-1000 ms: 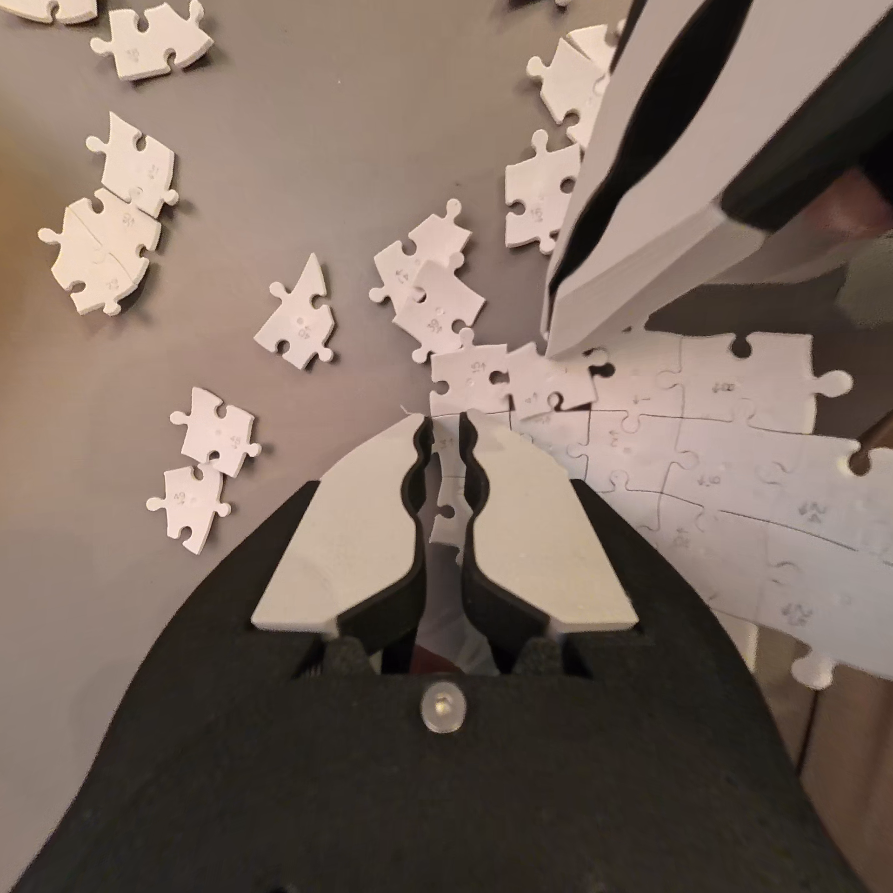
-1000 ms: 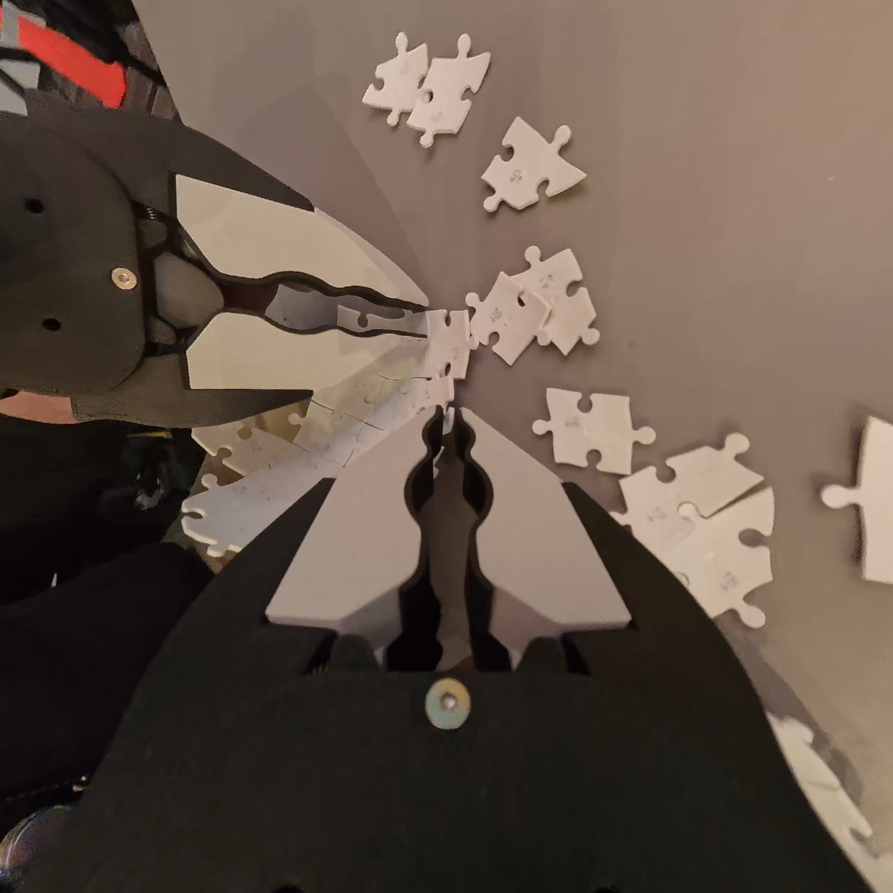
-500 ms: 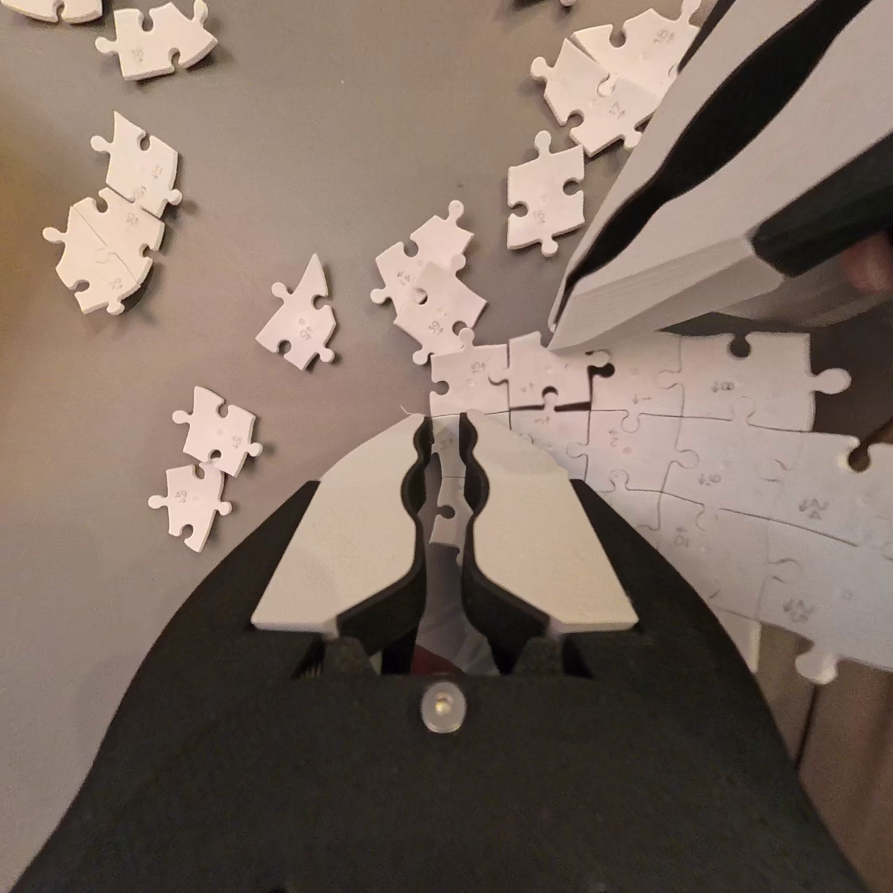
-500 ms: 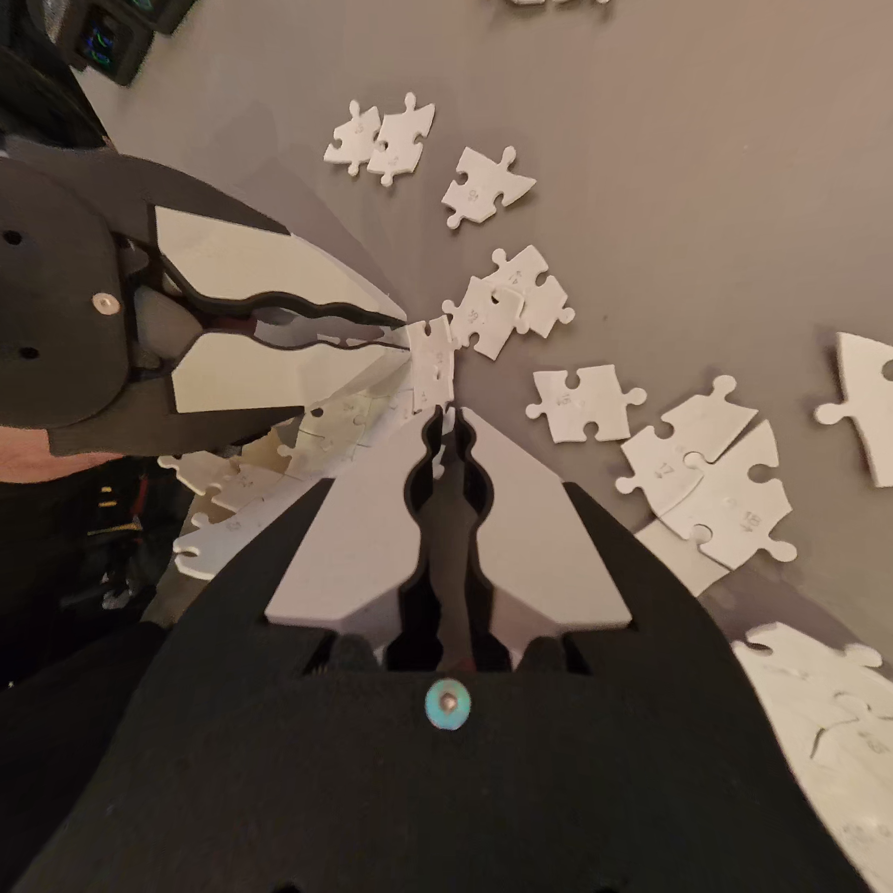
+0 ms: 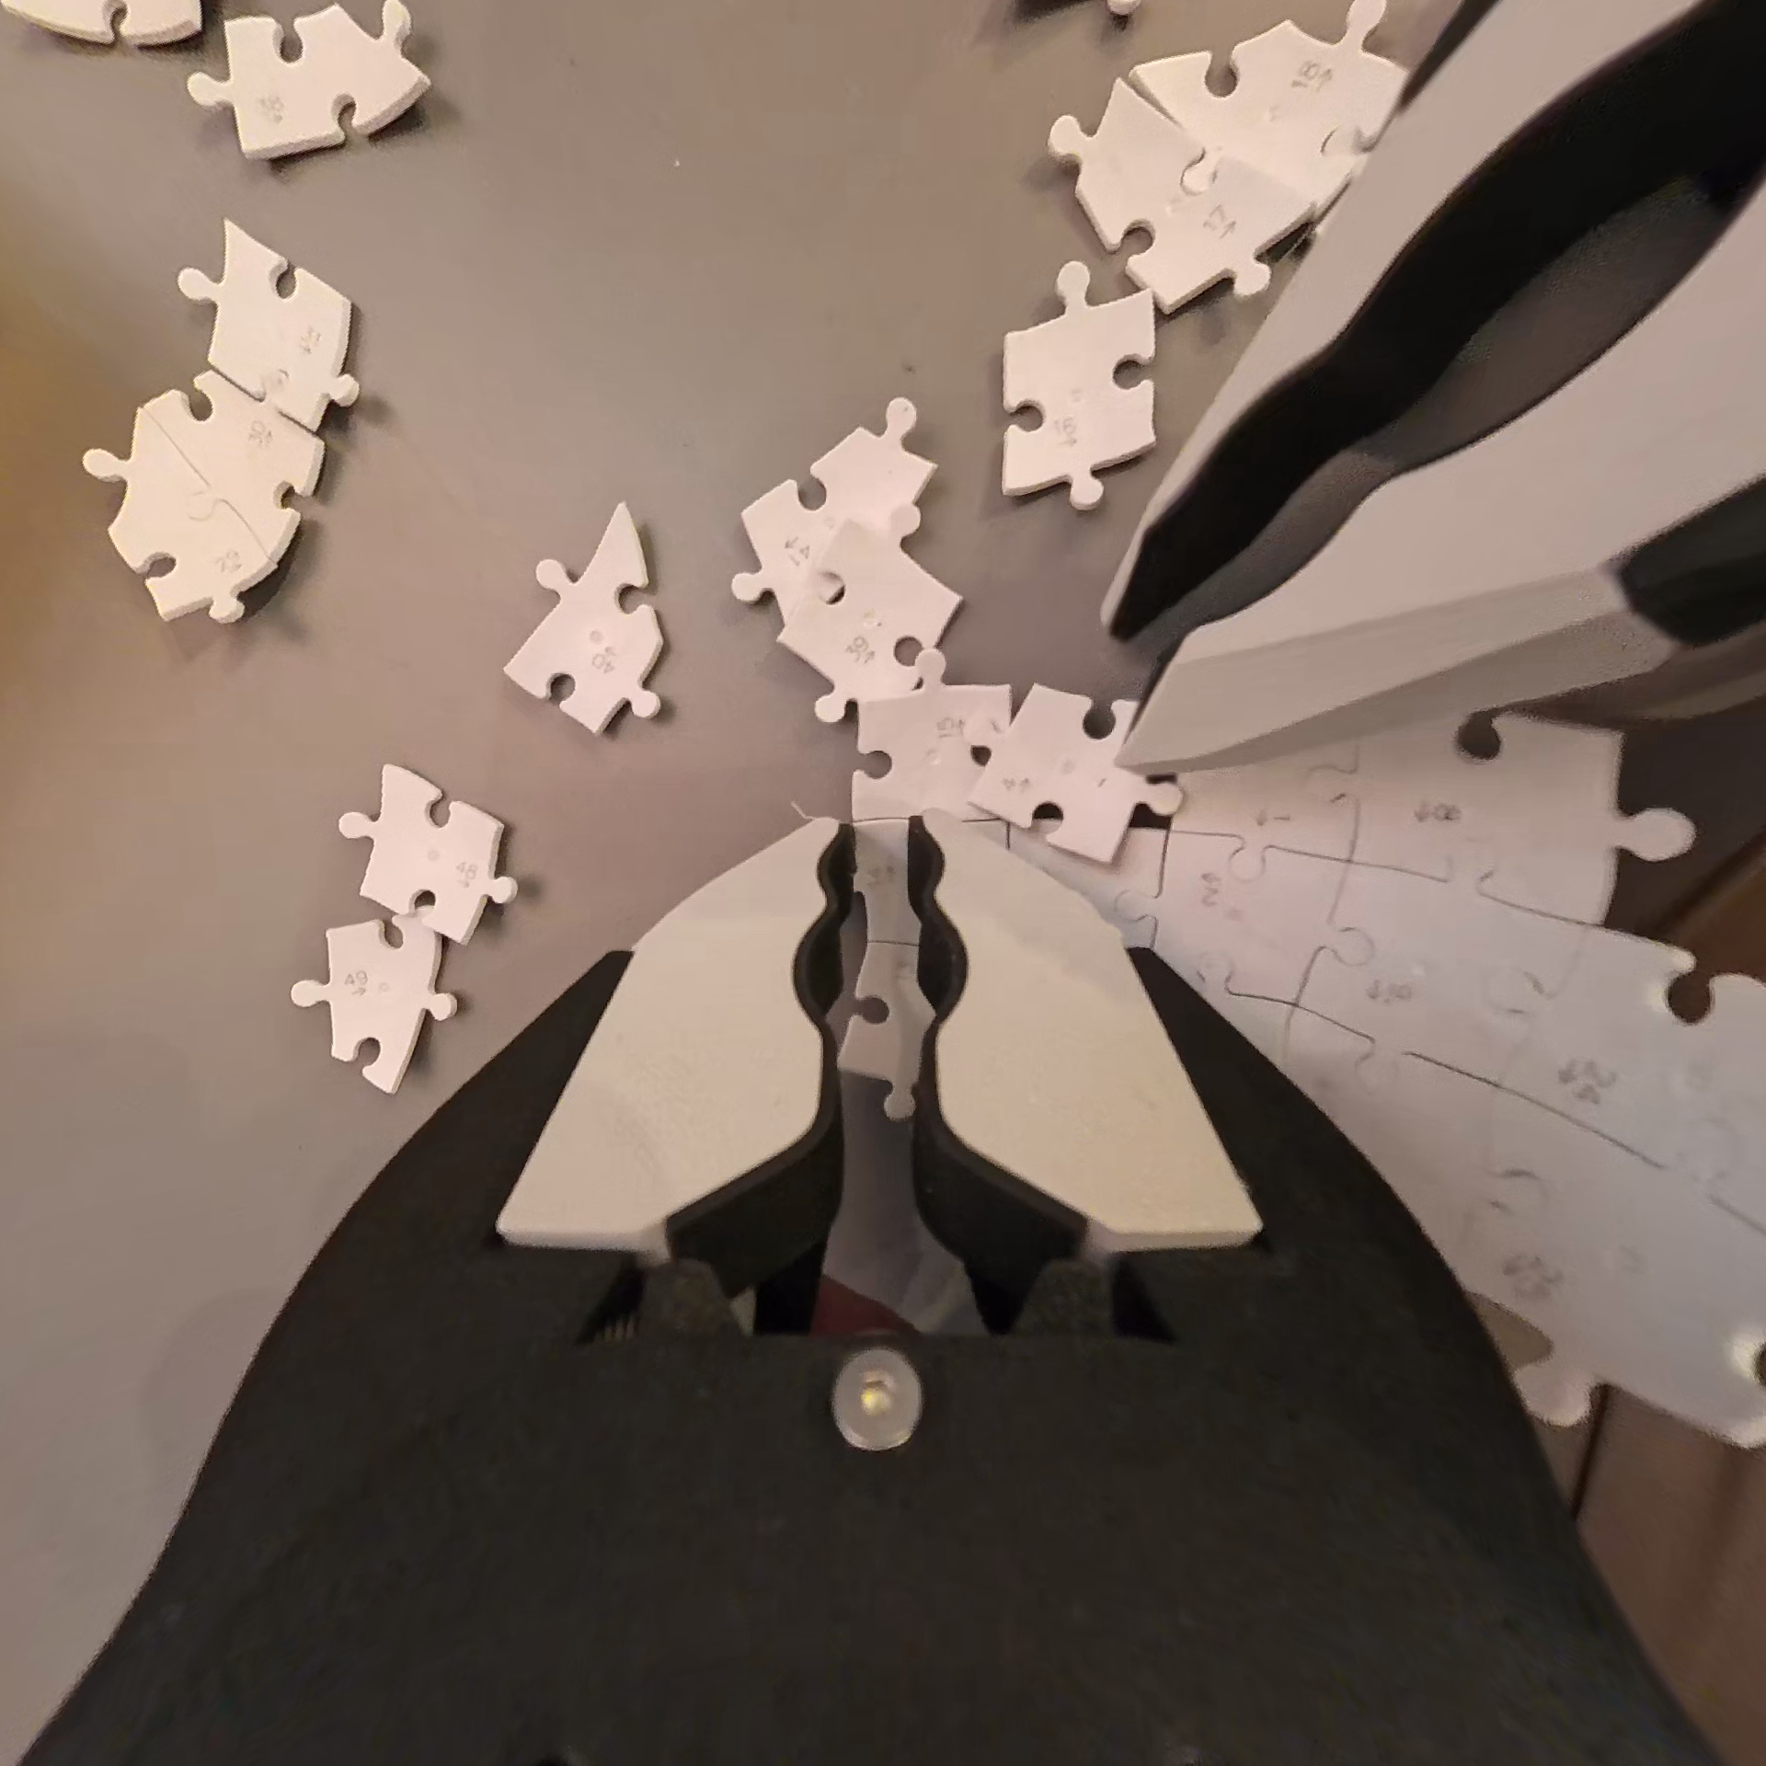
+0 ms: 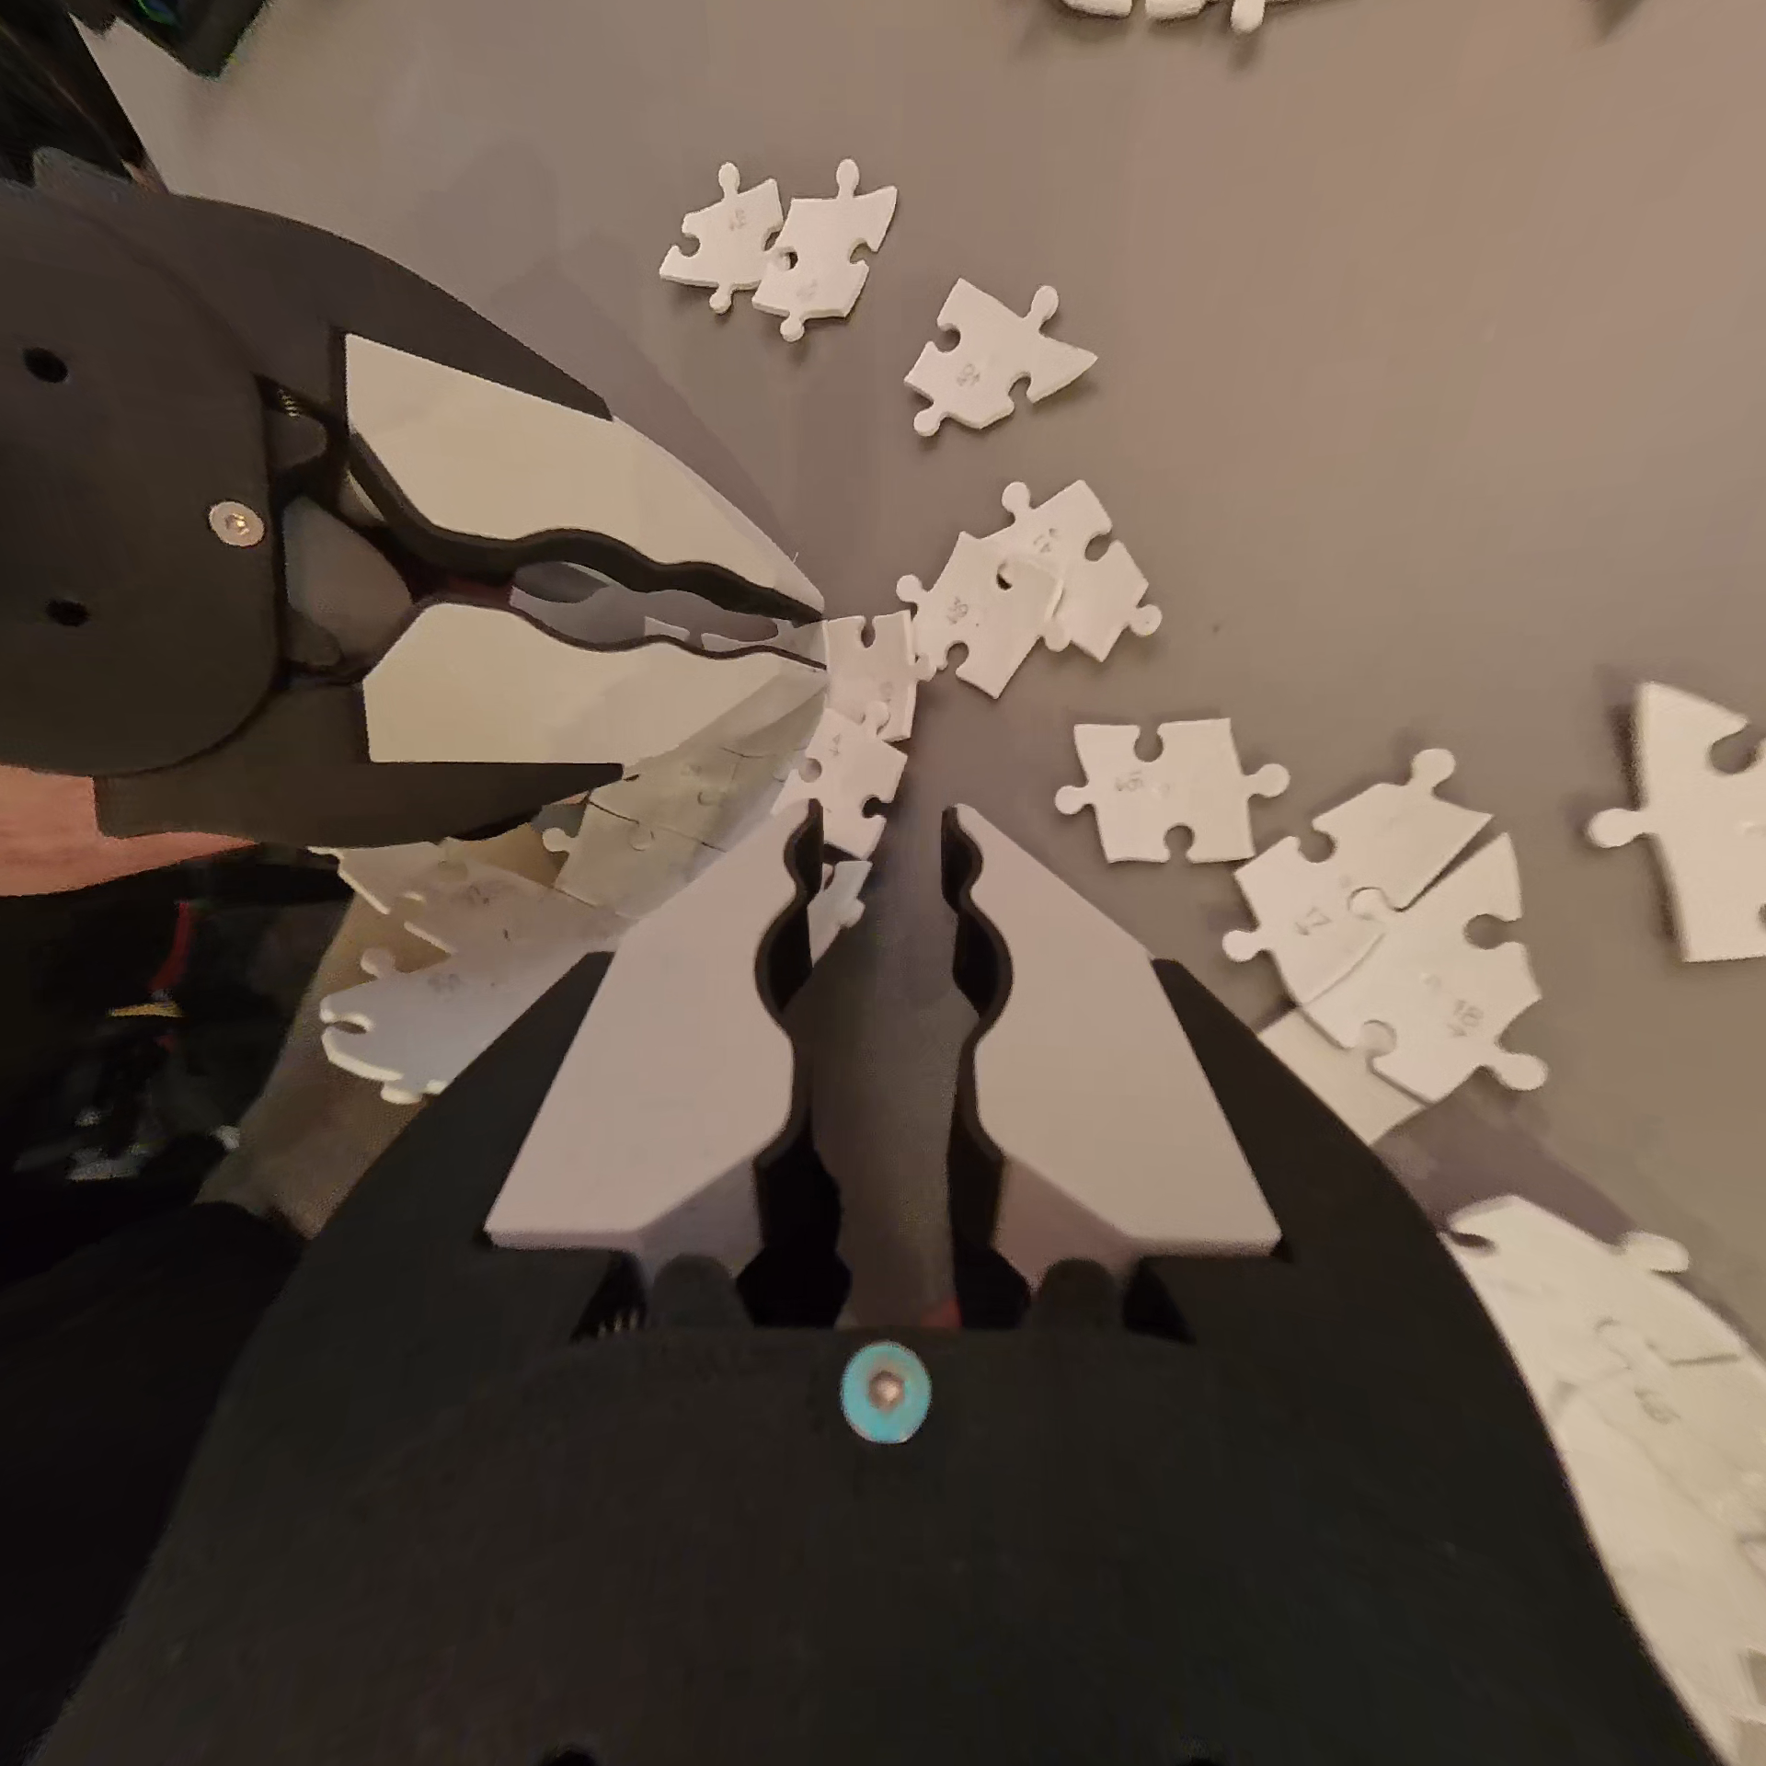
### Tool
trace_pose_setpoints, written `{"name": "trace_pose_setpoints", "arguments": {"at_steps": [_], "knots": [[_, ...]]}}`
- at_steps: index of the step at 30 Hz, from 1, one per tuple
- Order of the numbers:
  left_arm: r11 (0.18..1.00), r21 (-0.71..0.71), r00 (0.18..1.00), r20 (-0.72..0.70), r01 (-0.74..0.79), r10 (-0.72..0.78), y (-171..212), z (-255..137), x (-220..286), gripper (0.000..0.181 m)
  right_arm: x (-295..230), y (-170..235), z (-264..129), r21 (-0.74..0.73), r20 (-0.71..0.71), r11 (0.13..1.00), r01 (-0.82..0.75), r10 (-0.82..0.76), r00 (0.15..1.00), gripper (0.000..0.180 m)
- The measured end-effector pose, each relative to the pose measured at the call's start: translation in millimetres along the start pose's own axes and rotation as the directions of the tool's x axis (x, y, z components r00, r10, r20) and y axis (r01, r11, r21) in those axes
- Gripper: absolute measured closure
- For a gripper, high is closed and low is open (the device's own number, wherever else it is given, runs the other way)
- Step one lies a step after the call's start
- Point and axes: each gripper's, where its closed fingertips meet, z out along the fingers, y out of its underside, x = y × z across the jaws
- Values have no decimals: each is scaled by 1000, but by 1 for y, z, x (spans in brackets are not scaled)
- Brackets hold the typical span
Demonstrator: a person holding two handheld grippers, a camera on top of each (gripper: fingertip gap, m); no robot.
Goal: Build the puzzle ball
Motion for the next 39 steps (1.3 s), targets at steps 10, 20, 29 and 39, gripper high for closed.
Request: {"name": "trace_pose_setpoints", "arguments": {"at_steps": [10,20,29,39], "knots": [[1000,-3,1000,6,-4,4,0,0,0,170,1,-12,4,-136,50,984,113,-107,993,158],[1000,3,1000,4,-5,5,-1,0,0,170,-2,-2,17,-177,167,984,25,5,986,175],[1000,1,1000,13,-14,14,-2,1,0,170,1,-3,11,-282,147,946,157,-119,982,176],[1000,-1,1000,19,-22,22,-2,1,-1,170,0,-2,10,-401,168,877,266,-215,962,177]]}}
